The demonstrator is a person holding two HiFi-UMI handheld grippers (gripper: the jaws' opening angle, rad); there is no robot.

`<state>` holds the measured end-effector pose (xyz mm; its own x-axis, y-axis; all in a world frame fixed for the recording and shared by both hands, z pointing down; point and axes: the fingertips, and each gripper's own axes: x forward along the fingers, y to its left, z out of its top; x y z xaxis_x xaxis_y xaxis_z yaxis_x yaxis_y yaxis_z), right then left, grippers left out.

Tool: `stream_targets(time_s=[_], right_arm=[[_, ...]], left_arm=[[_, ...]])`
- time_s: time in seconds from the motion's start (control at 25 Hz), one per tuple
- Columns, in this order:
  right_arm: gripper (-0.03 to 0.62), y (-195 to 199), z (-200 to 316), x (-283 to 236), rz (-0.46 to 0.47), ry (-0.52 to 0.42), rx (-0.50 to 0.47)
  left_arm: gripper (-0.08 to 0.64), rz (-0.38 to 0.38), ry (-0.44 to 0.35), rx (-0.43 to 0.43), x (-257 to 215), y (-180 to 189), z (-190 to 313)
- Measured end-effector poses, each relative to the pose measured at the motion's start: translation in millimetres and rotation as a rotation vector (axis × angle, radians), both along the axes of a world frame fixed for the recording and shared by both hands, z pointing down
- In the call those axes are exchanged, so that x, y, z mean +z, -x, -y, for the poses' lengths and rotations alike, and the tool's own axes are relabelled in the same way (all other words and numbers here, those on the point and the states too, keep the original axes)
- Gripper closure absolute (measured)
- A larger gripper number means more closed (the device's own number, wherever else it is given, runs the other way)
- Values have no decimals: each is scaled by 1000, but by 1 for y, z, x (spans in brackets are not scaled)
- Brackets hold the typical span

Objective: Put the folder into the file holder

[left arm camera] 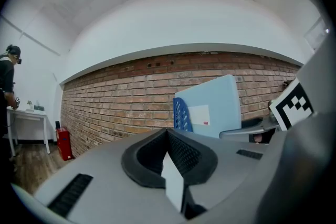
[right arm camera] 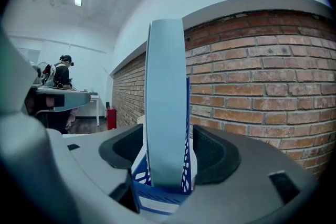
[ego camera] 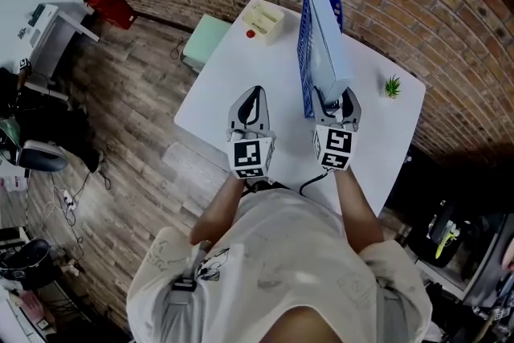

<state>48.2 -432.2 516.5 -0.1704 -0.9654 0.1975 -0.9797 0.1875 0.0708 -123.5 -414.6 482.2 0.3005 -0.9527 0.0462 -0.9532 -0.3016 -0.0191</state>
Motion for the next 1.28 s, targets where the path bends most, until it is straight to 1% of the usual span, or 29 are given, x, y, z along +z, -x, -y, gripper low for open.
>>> stream_targets(time_s=[0.08,0.16,0.32,0.44,0.6,0.72,0.88,1.04,1.28], right_arm=[[263,1,-4,-9,1,-19,-10],[252,0,-9,-20,4,-39,-20],[244,-5,-26,-37,11,-66,-35],[242,-12,-44,-40,8,-76,-36],[242,-30,-69,-35,34,-64,-15],[242,-42,-91,-35,53,-61,2],[242,-54,-118,-30,57,-47,5],[242,-68,-149,-28,49,-41,10],[242,-89,-192,-23,53,-34,36]], left_arm=[[548,6,-5,2,-4,0,-5],[548,10,-13,2,-8,-2,-9],[548,12,-11,-3,-10,-7,-23],[548,25,-5,-13,-12,-8,-34],[548,54,0,-4,-14,-17,-54],[548,63,0,4,-18,-25,-74],[548,76,-7,2,-20,-34,-97],[548,77,-8,12,-22,-44,-124],[548,65,-6,-7,-20,-49,-166]])
